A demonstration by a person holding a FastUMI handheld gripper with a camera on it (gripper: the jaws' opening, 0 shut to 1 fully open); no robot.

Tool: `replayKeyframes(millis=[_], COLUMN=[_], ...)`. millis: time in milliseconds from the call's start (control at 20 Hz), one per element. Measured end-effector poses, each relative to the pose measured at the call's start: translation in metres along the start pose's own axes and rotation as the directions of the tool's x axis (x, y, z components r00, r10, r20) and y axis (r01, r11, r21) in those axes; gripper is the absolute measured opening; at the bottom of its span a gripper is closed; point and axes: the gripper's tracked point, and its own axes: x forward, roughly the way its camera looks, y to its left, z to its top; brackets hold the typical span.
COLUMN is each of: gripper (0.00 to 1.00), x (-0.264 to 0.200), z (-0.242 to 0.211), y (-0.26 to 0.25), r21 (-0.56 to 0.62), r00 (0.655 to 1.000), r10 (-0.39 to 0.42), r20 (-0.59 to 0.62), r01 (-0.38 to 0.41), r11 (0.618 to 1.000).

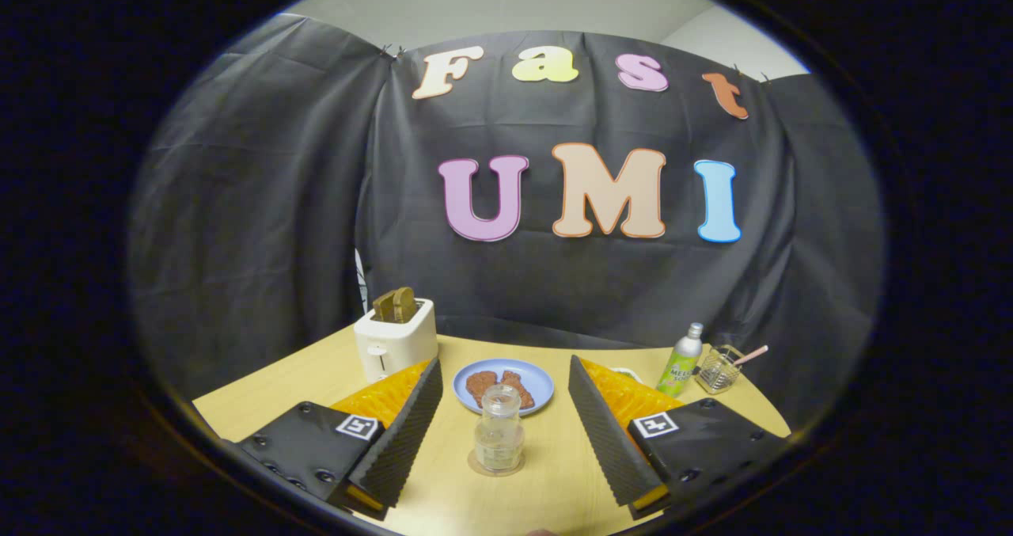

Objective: Take the bottle from table, then pour the juice into the cup, finally place the bottle on the coaster

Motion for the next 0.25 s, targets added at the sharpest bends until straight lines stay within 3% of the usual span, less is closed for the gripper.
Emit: replayKeyframes(millis=[250], gripper=[1.00], x=[-0.033], z=[0.029], y=[-0.010], r21=[-0.009], r00=[0.999], r10=[-0.021], r20=[0.025], r01=[0.021], r11=[1.000])
